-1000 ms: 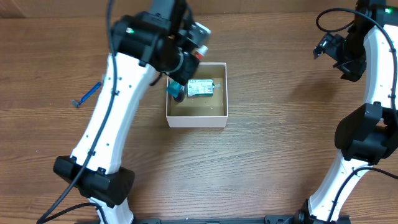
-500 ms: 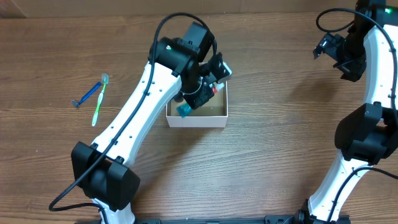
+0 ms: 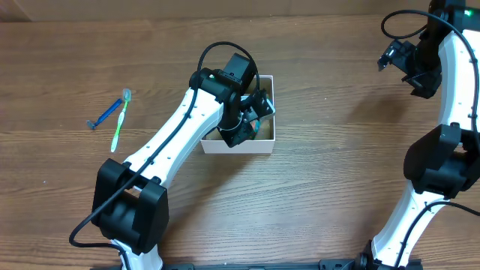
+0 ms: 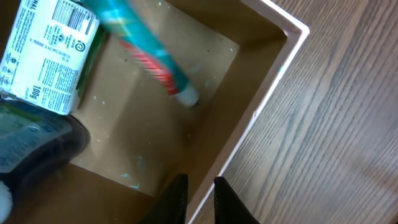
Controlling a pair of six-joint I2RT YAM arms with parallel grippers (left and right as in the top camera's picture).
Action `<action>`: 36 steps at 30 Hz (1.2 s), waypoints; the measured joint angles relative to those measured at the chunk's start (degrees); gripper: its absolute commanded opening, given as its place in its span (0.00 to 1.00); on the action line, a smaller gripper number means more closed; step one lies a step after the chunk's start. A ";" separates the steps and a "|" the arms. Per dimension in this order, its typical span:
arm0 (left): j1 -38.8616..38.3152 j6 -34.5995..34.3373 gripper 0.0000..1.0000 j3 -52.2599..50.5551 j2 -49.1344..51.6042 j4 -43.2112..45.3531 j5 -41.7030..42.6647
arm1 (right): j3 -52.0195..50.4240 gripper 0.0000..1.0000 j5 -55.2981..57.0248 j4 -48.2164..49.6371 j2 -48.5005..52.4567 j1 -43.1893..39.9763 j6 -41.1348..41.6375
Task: Pack container
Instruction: 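Carry the Colgate tube over the box and lower it in with the left gripper, then open the left gripper and retract it toward the green toothbrush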
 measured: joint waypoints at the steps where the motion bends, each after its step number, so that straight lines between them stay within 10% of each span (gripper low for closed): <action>1: 0.00 -0.15 0.18 0.04 0.00 -0.09 -0.02 | 0.00 1.00 0.00 0.00 0.00 0.00 0.02; 13: 0.07 -8.15 0.28 18.64 -0.02 -7.52 -0.92 | 0.00 1.00 0.00 0.02 0.00 0.00 0.02; 19: 3.82 -19.58 0.59 29.16 -1.51 -11.61 -6.01 | 0.00 1.00 0.00 0.02 0.00 0.00 0.02; 36: 33.88 -32.74 0.61 19.74 -4.68 -13.20 -11.85 | 0.00 1.00 0.00 0.00 0.00 0.00 0.00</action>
